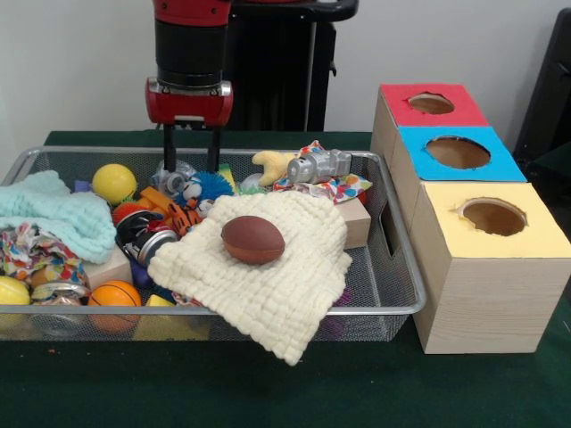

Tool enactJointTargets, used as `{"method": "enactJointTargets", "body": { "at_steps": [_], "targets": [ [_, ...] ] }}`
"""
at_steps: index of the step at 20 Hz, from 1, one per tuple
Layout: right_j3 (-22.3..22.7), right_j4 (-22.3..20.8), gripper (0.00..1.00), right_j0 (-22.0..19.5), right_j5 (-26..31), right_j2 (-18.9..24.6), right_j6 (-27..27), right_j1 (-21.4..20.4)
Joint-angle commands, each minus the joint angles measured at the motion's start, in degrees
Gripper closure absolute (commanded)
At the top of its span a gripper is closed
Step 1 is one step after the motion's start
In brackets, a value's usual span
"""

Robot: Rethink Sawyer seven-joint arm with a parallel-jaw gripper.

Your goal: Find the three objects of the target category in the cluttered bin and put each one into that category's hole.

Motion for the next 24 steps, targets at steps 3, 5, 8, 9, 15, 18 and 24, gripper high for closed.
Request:
{"method": "enactJointTargets", "body": {
  "at_steps": [3, 5, 8, 9, 15, 18, 24],
  "targets": [
    [4.6, -6.2, 0.0, -3.3, -3.5, 4.8, 0.2, 0.9],
    [4.0, -7.2, 0.0, -3.4, -4.2, 4.3, 0.4, 1.7],
    [2.8, -8.5, 0.0, -3.1, -5.0, 3.4, 1.2, 3.0],
    [2.6, -9.2, 0.0, -2.8, -5.6, 2.8, 1.6, 3.3],
    [0.7, -11.1, 0.0, -1.9, -7.1, 0.8, 3.2, 6.0],
    [-0.4, -11.9, 0.0, -2.0, -8.1, 0.3, 3.4, 7.6],
    [-2.9, -14.3, 0.0, -2.8, -9.7, -1.0, 3.1, 11.4]
  ]
}}
